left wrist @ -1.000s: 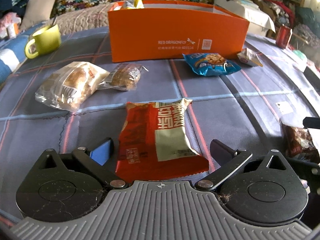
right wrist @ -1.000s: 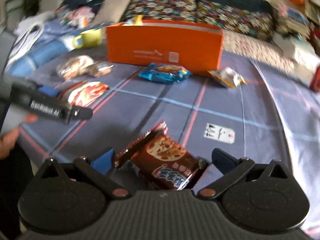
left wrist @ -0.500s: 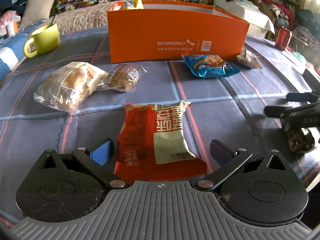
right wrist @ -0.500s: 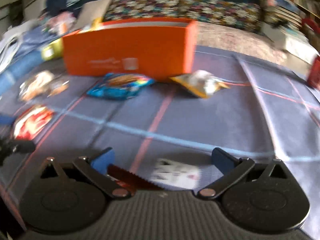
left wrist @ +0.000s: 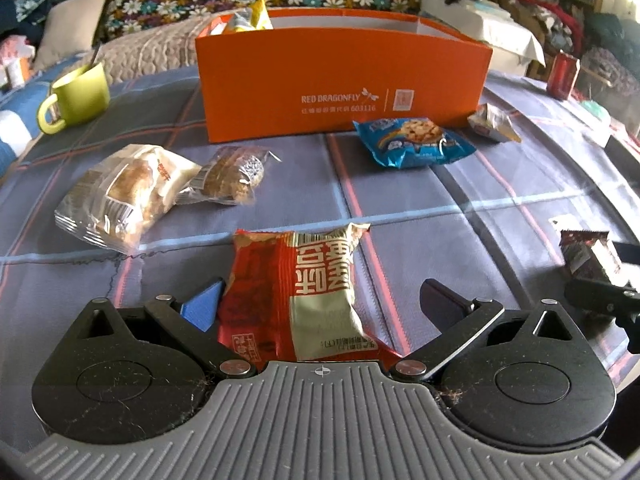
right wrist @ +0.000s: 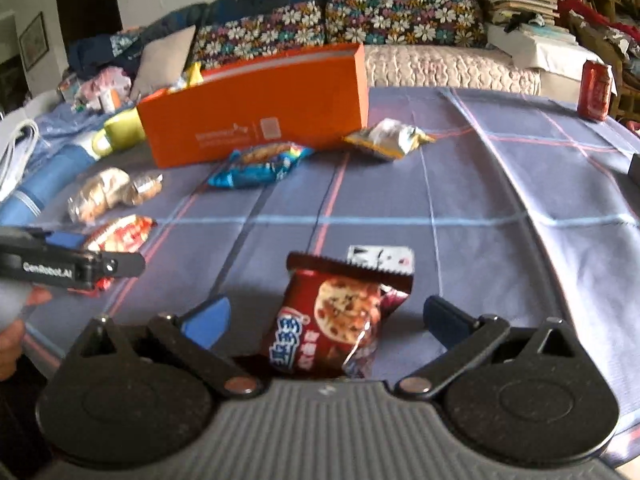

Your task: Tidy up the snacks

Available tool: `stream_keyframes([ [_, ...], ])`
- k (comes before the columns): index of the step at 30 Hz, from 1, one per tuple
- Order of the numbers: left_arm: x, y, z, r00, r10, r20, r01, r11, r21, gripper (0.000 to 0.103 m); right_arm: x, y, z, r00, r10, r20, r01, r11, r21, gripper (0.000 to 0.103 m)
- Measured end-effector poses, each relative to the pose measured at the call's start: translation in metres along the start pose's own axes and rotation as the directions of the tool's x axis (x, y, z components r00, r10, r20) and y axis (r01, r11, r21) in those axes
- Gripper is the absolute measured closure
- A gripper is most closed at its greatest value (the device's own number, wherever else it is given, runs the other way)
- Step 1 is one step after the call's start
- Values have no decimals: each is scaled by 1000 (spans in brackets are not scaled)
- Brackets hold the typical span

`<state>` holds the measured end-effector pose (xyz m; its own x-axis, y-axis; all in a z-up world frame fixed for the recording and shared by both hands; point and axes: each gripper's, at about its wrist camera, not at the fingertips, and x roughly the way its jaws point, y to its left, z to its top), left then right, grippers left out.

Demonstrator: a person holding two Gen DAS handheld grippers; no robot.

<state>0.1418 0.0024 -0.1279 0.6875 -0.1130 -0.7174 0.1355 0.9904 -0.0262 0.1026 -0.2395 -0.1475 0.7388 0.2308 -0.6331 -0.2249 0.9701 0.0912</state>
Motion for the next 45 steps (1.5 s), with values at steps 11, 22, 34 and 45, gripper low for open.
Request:
stream_keyframes([
  [11,7,-4,-2,1000,21,-3,-21,1000,14,22,10,14,1,998,-58,-2,58,996,-64,1],
  [22,3,-4,-2,1000,17,9,-17,1000,16,49,3,18,-7,1000,-11,10,12,994,-107,5],
  [34,-29,13,25,996,-86,40,88,995,-52,80,-14,-4,39,981,173,88,-178,983,45,58],
  [45,-32,40,131,978,-89,189,107,990,-87,80,25,-13,162,932,235,275,-262,963,64,58],
])
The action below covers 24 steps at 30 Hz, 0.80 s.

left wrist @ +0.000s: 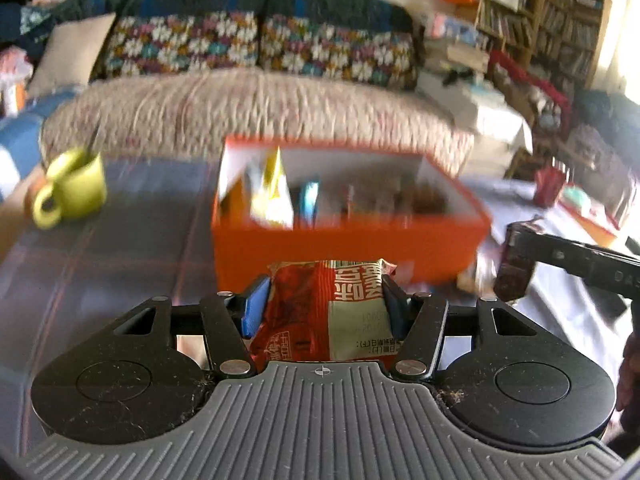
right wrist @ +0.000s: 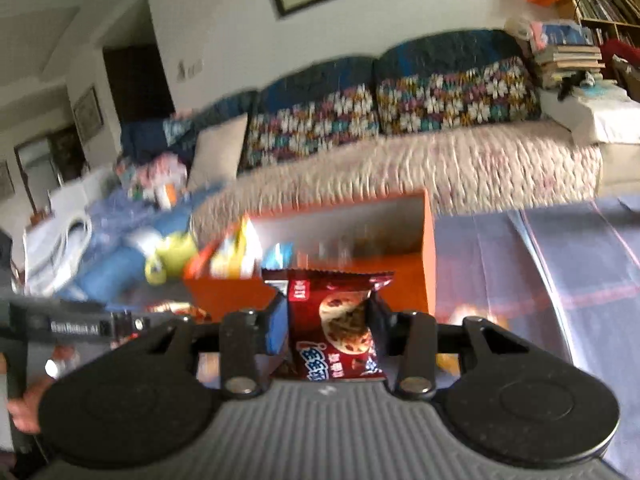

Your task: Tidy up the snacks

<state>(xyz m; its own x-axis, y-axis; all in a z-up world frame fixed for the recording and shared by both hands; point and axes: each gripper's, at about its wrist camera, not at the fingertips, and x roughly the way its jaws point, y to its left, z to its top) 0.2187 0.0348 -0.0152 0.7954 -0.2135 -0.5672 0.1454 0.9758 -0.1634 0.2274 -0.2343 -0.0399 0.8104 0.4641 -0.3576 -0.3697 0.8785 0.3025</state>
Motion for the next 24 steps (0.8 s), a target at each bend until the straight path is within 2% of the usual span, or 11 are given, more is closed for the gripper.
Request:
stream_keyframes([
  [3,19,-2,38,998,-13,55,14,1000,-27,80,33,-2,31,999,1,33,0,1000,-13,57],
  [5,34,-5,59,995,-24,94,26,999,-28,76,55,-6,43,999,4,45,-3,1000,-13,40],
  [7,48,-5,73,994,-20,110,24,999,-40,63,66,-11,50,998,-4,56,5,1000,-8,25],
  [9,54,-1,75,996,-19,92,25,997,-66,53,58,-15,48,997,11,74,-12,1000,15,20],
  [11,49,4,64,995,-39,88,45,997,-62,44,40,-18,36,996,19,87,-20,1000,19,0],
  [13,40,7,41,997,-27,73,31,998,-52,40,22,-19,17,997,13,73,-13,1000,4,1],
  [15,31,8,12,999,-23,33,25,998,-52,39,5,-23,-11,1000,7,21,-7,1000,19,1],
  [20,11,9,-76,991,-25,-132,16,998,-69,37,-11,-43,-81,990,-12,-138,36,984,172,0],
  [22,3,7,-103,984,-9,-178,-2,998,-61,37,-9,-46,-93,980,0,-197,42,978,205,0],
  [24,-7,5,-123,981,9,-193,-15,999,-33,37,-12,-44,-95,979,6,-204,33,982,186,0],
])
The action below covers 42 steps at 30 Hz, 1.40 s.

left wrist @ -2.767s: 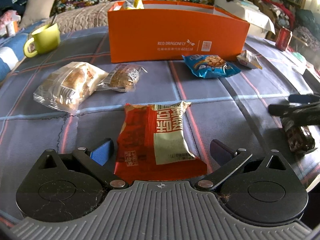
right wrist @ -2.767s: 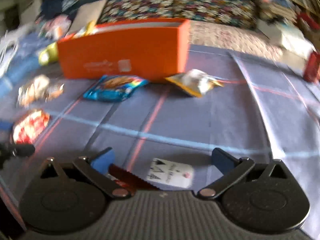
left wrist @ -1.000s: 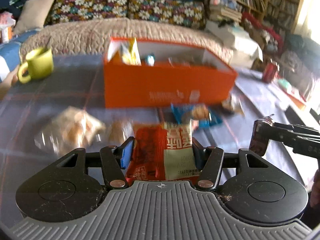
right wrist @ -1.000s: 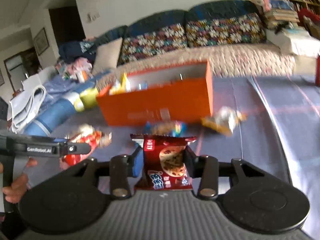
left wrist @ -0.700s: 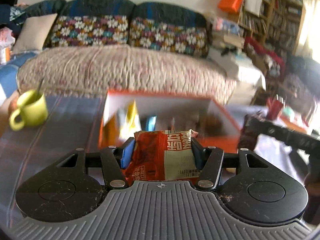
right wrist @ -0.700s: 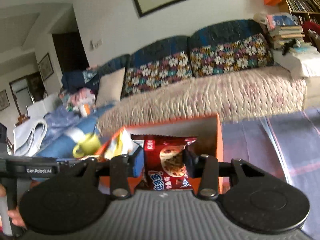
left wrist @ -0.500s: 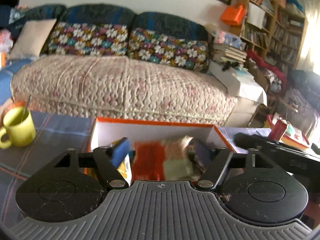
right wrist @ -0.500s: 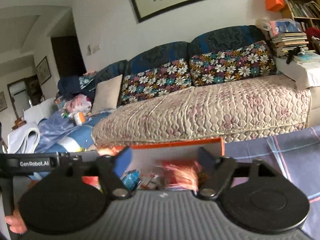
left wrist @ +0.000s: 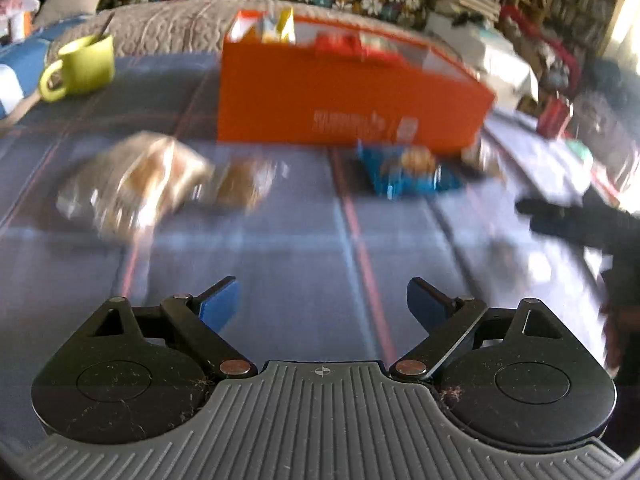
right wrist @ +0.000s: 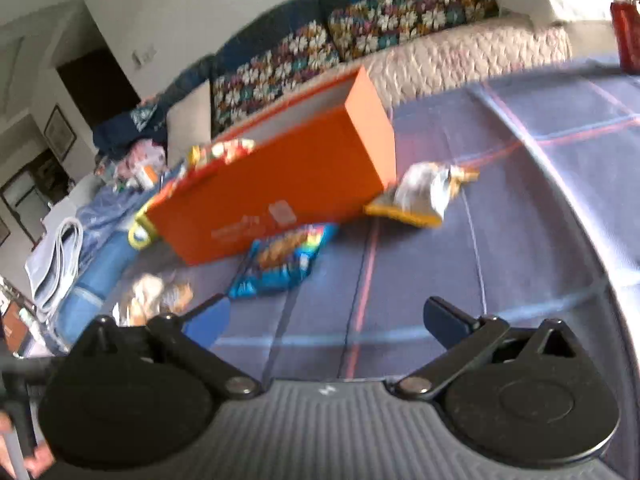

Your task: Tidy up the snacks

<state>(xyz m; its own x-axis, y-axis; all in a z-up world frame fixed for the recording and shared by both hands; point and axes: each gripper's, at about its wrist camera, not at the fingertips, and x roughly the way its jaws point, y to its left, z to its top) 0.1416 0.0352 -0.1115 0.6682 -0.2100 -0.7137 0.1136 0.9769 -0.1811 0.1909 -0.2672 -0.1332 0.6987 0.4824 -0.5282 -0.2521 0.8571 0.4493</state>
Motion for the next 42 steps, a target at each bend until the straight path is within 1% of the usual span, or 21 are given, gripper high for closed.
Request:
stream_keyframes([
  [2,-2,0,-7,999,47,12,-47,998,37,37,-3,4,-3,1000,-3,5,3,1000,-14,0],
  [4,-6,3,-2,990,134,54,-137,988,67,38,-3,5,-4,1000,5,-2,-5,1000,-6,0],
  [6,-13,12,8,968,214,131,-226,971,83,35,-4,6,-4,1000,15,-6,-15,1000,-11,0],
  [9,-15,28,28,923,313,224,-346,930,123,26,-8,8,-3,1000,7,0,-7,999,-48,0],
  [10,-10,35,36,913,332,236,-371,917,147,27,-9,7,-3,1000,2,1,-2,999,-53,0],
  [12,6,49,50,916,337,218,-380,904,197,27,-8,5,-2,1000,-4,-5,4,999,-38,0],
  [14,18,58,62,903,389,182,-420,888,186,41,-6,1,-3,1000,-6,-14,6,1000,-17,0],
  [15,16,58,65,907,383,174,-410,896,169,47,-6,0,-3,1000,-9,-16,9,1000,-13,0],
  [17,2,49,68,940,266,214,-302,940,156,35,-3,-1,-4,999,-19,-27,19,1000,-13,0],
  [18,-2,42,67,947,216,238,-259,951,167,31,-1,-1,-4,999,-20,-32,20,1000,-11,0],
  [20,3,24,67,954,178,241,-234,945,228,33,0,-1,-4,999,-6,-37,6,1000,-5,0],
  [23,35,-1,68,965,183,190,-243,898,368,48,-2,1,-5,1000,-2,-31,1,1000,-23,0],
  [25,57,-11,68,974,181,135,-222,871,438,67,-5,-1,-5,1000,-12,-26,11,1000,-25,0],
  [26,67,-14,68,977,183,113,-214,861,460,71,-6,-3,-5,1000,-14,-24,13,1000,-15,0],
  [28,86,-11,70,977,203,71,-212,852,478,89,-7,-10,-4,1000,-9,-22,10,1000,17,0],
  [29,88,-10,69,978,194,77,-207,862,463,94,-7,-13,-4,1000,-8,-22,8,999,32,0],
  [30,88,-7,69,981,186,61,-193,874,446,103,-6,-16,-3,1000,-5,-24,6,999,45,0],
  [34,69,-11,51,991,121,59,-135,915,380,103,-3,-20,-2,999,15,-35,-12,997,79,0],
  [37,50,-23,28,988,129,82,-150,919,365,103,-2,-17,-2,999,10,-37,-8,998,62,0],
  [40,34,-33,9,986,141,89,-163,927,337,103,-4,-10,3,1000,-14,-9,14,1000,2,0],
  [42,29,-35,3,985,144,98,-167,937,306,103,-1,-4,15,997,-68,21,70,994,-78,0],
])
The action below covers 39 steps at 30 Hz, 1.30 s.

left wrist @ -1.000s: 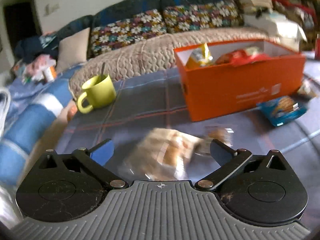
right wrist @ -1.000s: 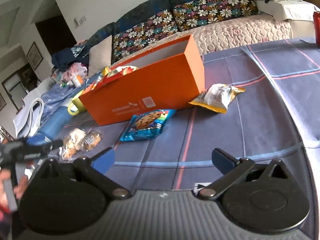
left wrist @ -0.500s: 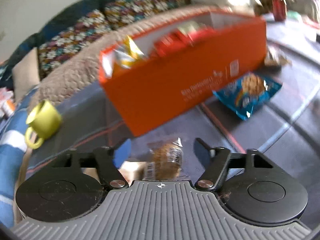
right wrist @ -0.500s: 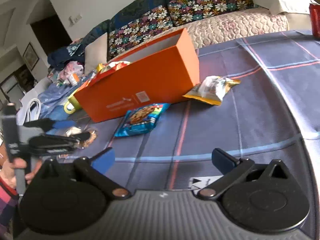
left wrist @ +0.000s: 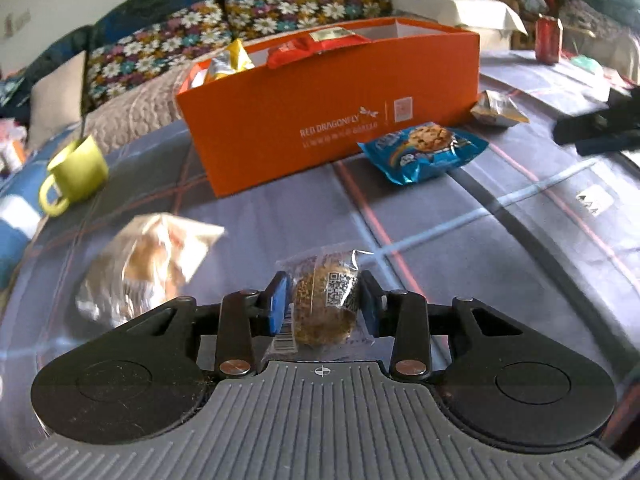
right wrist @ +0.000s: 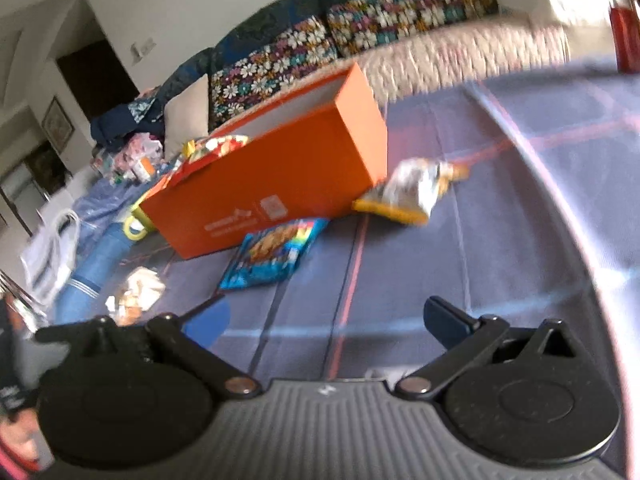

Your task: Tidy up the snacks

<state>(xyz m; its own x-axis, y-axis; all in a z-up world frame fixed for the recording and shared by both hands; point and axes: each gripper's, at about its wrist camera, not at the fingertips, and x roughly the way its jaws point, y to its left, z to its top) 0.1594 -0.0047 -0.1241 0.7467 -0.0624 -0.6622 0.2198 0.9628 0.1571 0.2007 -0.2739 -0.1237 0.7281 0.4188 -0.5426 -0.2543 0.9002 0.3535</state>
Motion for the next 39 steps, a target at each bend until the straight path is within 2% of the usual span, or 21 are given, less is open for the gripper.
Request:
stream_keyframes([
  [2,0,4,-1,1000,-14,-7,14,999,-48,103,8,2,16,997,-73,18,74,995,-69,0],
  [5,3,16,0,997,-74,-24,70,986,-150,103,29,-9,37,991,-133,8,134,988,-78,0],
  [8,5,26,2,994,-107,-22,100,975,-200,103,56,-12,47,971,-240,-8,232,946,-228,1],
  [12,4,24,3,994,-109,-18,104,978,-181,99,76,-9,51,983,-178,-31,155,916,-370,2],
  [13,4,22,3,994,-107,-18,102,980,-169,96,76,-9,51,983,-178,-31,155,916,-370,2],
  [14,4,20,3,994,-104,-19,100,982,-162,95,80,-6,53,984,-177,-25,151,898,-413,1],
  [15,4,19,3,995,-102,-21,97,983,-157,91,91,-3,55,983,-182,-23,148,862,-485,1],
  [16,4,17,4,995,-100,-22,95,984,-154,87,97,-4,57,982,-186,-22,152,859,-488,1],
  [20,6,11,5,995,-94,-27,89,986,-143,78,111,-17,64,987,-156,-26,133,909,-396,1],
  [23,6,8,5,996,-89,-31,84,986,-145,71,121,-11,59,986,-161,-54,122,894,-431,3],
  [24,6,7,6,996,-88,-33,83,986,-147,70,118,-12,59,988,-138,-62,101,906,-411,4],
  [26,6,7,6,995,-89,-38,82,985,-152,70,111,-7,55,990,-110,-91,63,907,-416,12],
  [28,5,9,6,994,-99,-41,91,983,-161,68,95,0,46,991,-86,-100,32,895,-445,14],
  [32,2,8,4,993,-107,-43,99,982,-163,64,66,9,19,988,42,-150,-105,892,-440,12],
  [35,-1,6,3,993,-111,-51,102,983,-155,60,51,22,0,983,17,-180,-105,867,-488,9],
  [37,-3,5,2,992,-110,-56,101,983,-153,60,42,25,1,979,37,-200,-124,886,-447,9],
  [39,-5,7,0,992,-115,-59,104,981,-166,60,32,26,8,988,59,-141,-114,897,-427,9],
])
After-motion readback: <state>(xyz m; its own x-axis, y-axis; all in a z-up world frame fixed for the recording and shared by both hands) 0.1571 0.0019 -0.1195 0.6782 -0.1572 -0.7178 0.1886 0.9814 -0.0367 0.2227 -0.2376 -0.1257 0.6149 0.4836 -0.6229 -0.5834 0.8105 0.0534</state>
